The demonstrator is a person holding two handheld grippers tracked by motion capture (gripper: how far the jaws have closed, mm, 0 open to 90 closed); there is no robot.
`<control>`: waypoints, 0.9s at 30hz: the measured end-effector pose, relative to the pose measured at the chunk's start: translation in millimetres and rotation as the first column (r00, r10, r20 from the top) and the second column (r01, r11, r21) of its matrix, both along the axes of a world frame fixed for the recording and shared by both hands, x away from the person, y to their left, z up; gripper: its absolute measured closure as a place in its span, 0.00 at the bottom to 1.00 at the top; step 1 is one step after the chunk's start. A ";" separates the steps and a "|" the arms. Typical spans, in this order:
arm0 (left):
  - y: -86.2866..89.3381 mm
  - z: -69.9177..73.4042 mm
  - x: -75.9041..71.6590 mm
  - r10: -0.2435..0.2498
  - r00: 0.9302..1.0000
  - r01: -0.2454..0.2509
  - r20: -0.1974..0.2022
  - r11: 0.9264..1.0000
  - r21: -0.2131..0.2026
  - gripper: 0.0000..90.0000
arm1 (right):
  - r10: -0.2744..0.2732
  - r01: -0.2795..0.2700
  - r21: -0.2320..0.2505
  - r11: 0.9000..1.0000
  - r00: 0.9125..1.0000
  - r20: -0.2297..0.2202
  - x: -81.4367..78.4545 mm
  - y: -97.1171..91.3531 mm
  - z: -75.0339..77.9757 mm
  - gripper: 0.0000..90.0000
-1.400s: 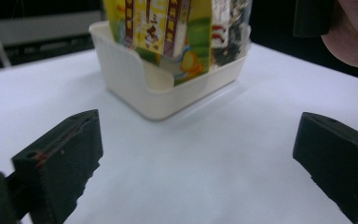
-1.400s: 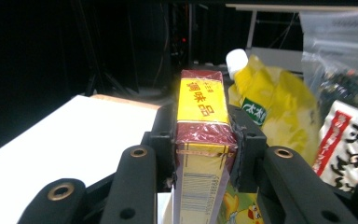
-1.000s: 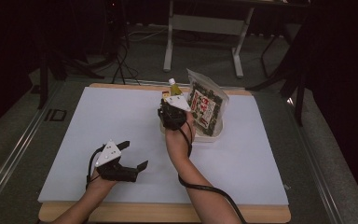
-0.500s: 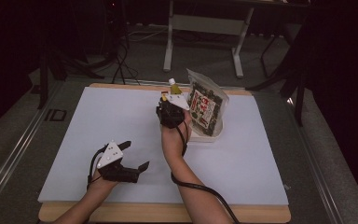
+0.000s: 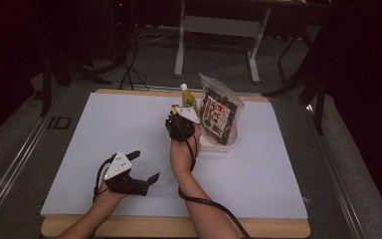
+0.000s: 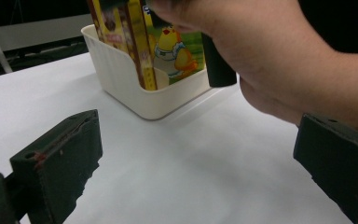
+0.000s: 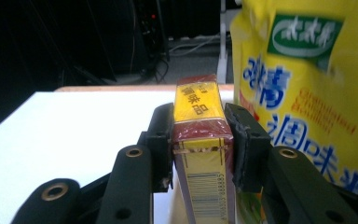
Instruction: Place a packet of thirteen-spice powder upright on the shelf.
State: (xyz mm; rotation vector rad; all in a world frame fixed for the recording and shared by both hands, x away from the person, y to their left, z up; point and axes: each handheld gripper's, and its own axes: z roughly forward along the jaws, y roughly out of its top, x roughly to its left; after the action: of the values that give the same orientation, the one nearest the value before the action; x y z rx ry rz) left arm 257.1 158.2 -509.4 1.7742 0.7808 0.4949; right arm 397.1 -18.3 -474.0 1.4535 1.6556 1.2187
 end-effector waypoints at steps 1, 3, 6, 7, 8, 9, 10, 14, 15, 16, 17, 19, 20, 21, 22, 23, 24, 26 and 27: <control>0.0 0.0 0.0 0.000 1.000 0.000 -0.001 1.000 -0.002 0.02 | -0.002 0.002 0.000 1.000 1.000 -0.007 0.7 -0.2 -2.6 0.72; -0.4 -0.1 -0.3 0.000 1.000 0.000 0.003 1.000 0.002 0.02 | -0.002 0.001 -0.003 1.000 1.000 -0.017 1.9 -1.2 -7.9 0.72; -0.5 -0.4 -0.2 -0.001 1.000 0.001 0.002 1.000 0.001 0.02 | -0.004 0.004 0.010 1.000 1.000 -0.023 2.3 -3.3 -10.7 0.71; -0.5 -0.5 -0.1 -0.003 1.000 0.003 0.001 1.000 0.002 0.02 | 0.000 0.000 0.009 1.000 1.000 -0.026 2.6 -3.8 -10.3 0.71; -0.6 -0.5 0.0 -0.003 1.000 0.003 0.000 1.000 0.003 0.02 | 0.005 -0.004 0.015 1.000 0.999 -0.031 3.2 -4.5 -10.0 0.69; -0.5 -0.5 0.0 -0.003 1.000 0.003 0.000 1.000 0.005 0.02 | 0.014 -0.013 0.030 0.999 0.999 -0.039 4.4 -5.6 -10.1 0.68; -0.7 -0.5 -0.2 -0.004 1.000 0.004 -0.001 1.000 0.002 0.02 | 0.021 -0.019 0.043 0.999 0.999 -0.048 5.4 -6.6 -10.6 0.66; -0.3 -0.5 -0.3 -0.004 1.000 0.004 0.000 1.000 0.004 0.02 | 0.037 -0.035 0.037 0.999 0.998 -0.060 7.1 -7.1 -12.1 0.65; -0.4 -0.6 -0.3 -0.003 1.000 0.003 -0.002 1.000 0.004 0.02 | 0.049 -0.047 0.031 0.998 0.996 -0.069 7.8 -6.4 -12.1 0.63; -0.3 -0.7 -0.3 -0.005 1.000 0.005 -0.003 1.000 0.002 0.02 | 0.052 -0.051 0.029 0.998 0.996 -0.070 7.6 -6.3 -12.0 0.63; -0.5 -0.8 -0.5 -0.006 1.000 0.006 -0.003 1.000 0.002 0.02 | 0.056 -0.054 0.028 0.998 0.996 -0.072 7.5 -6.4 -12.0 0.62; -0.6 -0.8 -0.4 -0.008 1.000 0.008 -0.002 1.000 0.009 0.02 | 0.061 -0.059 0.024 0.998 0.995 -0.073 7.4 -6.6 -12.3 0.62; -0.8 -1.3 -0.1 -0.010 1.000 0.010 -0.005 1.000 0.005 0.02 | 0.060 -0.058 0.023 0.998 0.996 -0.070 6.8 -7.2 -12.3 0.62; -1.0 -1.5 0.0 -0.009 1.000 0.009 -0.005 1.000 0.007 0.02 | 0.072 -0.070 0.031 0.997 0.994 -0.076 6.3 -7.5 -12.2 0.60; -1.2 -1.6 0.1 -0.010 1.000 0.010 -0.005 1.000 0.009 0.02 | 0.076 -0.074 0.029 0.997 0.994 -0.079 6.0 -7.0 -11.9 0.60; -1.3 -1.7 0.2 -0.010 1.000 0.010 -0.008 1.000 0.007 0.02 | 0.078 -0.077 0.024 0.997 0.994 -0.079 5.5 -6.7 -11.6 0.60; -1.5 -1.7 0.2 -0.011 1.000 0.011 -0.008 1.000 0.007 0.02 | 0.082 -0.080 0.022 0.997 0.994 -0.077 4.9 -6.7 -11.0 0.60; -2.0 -1.6 -0.1 -0.010 1.000 0.010 -0.007 1.000 0.007 0.02 | 0.093 -0.091 0.024 0.996 0.993 -0.080 4.2 -7.4 -9.0 0.59; -2.0 -1.5 0.0 -0.010 1.000 0.010 -0.007 1.000 0.005 0.02 | 0.094 -0.093 0.021 0.995 0.992 -0.078 4.0 -7.6 -8.2 0.59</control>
State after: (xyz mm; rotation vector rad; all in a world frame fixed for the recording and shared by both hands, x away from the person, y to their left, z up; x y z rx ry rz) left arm 257.1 156.2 -511.0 1.7843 0.7761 0.4840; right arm 401.1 -25.9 -482.1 1.4664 1.7883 1.2439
